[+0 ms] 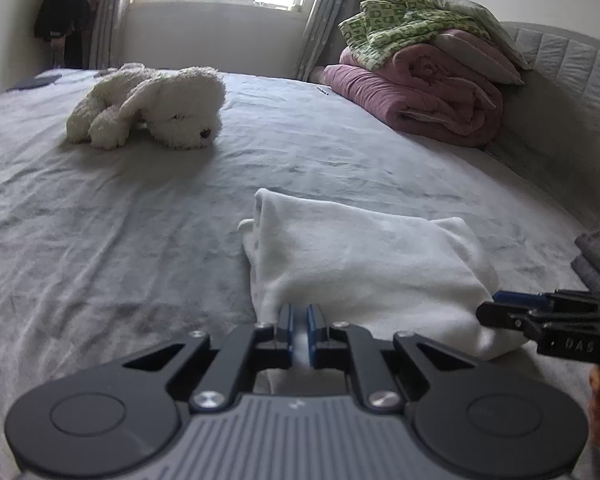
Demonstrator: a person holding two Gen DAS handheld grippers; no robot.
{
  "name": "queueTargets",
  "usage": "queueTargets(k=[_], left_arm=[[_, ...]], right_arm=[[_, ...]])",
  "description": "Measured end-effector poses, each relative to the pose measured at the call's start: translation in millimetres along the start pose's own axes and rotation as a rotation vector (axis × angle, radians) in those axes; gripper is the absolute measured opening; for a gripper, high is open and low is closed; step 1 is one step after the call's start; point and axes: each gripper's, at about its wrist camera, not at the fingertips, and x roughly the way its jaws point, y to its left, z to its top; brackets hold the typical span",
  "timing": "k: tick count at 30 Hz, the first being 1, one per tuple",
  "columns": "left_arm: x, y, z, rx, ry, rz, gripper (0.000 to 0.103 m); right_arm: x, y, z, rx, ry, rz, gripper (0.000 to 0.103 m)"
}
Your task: Fold clothes
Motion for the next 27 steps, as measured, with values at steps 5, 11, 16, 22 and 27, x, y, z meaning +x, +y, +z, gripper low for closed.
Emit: queueTargets(k=[5,11,16,22,27], left_arm=[[0,18,7,-0.09,0.019,-0.025,0.009],[-1,20,14,-0.143,0.005,-0.101,0.029],[10,7,31,-0.072,-0.044,-0.119,0.033],[46,16,47,-0.072,-0.035,-0.111,0.033],[56,27,49,-0.082,-0.033,-0.116,0.032]], right_arm=[[-6,-12,5,0.07,0.001,0.039,0.039],[-10,-16,10,0.123,-0.018,0.082,0.044],[-2,-21,19,0.153,-0.055,0.074,0.045],[23,-24,33,0.115,-0.045,0.04,0.045],[37,-24,39,0.055,-0.042,0.004,0.045]])
